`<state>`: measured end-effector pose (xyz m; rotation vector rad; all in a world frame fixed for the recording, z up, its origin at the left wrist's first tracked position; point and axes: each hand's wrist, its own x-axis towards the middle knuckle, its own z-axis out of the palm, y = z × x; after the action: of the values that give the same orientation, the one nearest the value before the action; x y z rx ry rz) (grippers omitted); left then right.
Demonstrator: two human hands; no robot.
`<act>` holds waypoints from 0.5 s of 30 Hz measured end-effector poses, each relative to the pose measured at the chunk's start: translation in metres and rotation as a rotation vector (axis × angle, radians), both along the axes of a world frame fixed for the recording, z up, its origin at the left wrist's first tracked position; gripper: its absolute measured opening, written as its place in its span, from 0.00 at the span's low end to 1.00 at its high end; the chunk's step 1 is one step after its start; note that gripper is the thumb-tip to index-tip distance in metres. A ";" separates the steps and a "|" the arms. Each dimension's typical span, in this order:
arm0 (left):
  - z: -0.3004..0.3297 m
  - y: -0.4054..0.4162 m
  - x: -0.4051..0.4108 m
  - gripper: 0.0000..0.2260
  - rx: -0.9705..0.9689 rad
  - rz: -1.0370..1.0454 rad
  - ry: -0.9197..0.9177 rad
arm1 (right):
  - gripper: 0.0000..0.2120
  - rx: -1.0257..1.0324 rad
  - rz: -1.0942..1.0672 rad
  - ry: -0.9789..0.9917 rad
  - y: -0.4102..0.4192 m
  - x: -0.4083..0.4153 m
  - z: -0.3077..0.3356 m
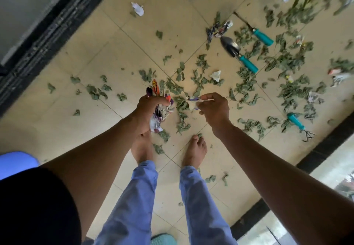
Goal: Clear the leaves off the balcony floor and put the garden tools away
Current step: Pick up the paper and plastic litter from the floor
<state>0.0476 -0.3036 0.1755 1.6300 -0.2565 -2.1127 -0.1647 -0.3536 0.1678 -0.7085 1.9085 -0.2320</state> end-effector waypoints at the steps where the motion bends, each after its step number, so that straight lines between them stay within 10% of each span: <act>1: 0.006 0.003 -0.007 0.16 0.050 -0.007 -0.072 | 0.07 0.005 -0.038 -0.101 0.000 0.006 0.011; 15: 0.019 -0.054 -0.003 0.11 0.114 0.163 0.123 | 0.06 -0.055 0.086 -0.243 0.000 0.065 0.032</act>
<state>0.0442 -0.3575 0.1944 1.5201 0.0354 -2.1252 -0.1001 -0.3540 0.2000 -0.7610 1.6428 -0.3033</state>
